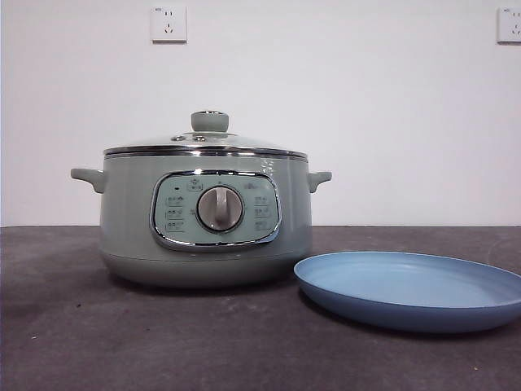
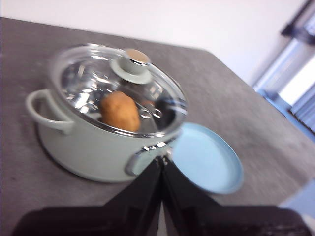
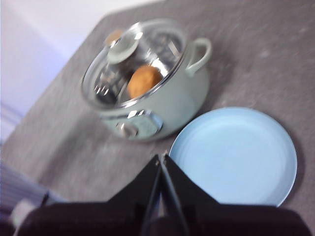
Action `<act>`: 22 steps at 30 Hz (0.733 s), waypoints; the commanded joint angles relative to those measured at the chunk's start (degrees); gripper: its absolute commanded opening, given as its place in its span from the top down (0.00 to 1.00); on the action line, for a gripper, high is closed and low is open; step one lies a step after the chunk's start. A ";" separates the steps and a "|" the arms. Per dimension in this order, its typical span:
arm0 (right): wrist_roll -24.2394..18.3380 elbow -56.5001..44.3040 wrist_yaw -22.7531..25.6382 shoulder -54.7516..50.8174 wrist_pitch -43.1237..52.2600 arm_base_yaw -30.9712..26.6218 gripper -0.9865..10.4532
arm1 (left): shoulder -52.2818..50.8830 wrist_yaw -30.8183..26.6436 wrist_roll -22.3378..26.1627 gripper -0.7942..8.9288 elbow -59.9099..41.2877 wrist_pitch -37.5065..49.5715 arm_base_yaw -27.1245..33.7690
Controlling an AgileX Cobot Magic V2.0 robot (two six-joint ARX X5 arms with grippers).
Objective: Take the potato out from the steamer,put the potato on the plate,close the lid
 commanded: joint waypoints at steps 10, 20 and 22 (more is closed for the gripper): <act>-12.92 10.40 -1.29 6.56 -13.00 3.04 0.91 | 6.14 3.52 9.77 0.89 8.94 -8.63 -1.79; -11.82 10.40 -1.40 6.64 -12.72 3.04 0.36 | 6.16 3.41 9.70 0.22 8.94 -8.28 -1.79; -11.80 10.40 -1.40 6.86 -12.70 3.04 0.36 | 6.25 3.37 9.64 0.22 8.94 -7.28 -1.79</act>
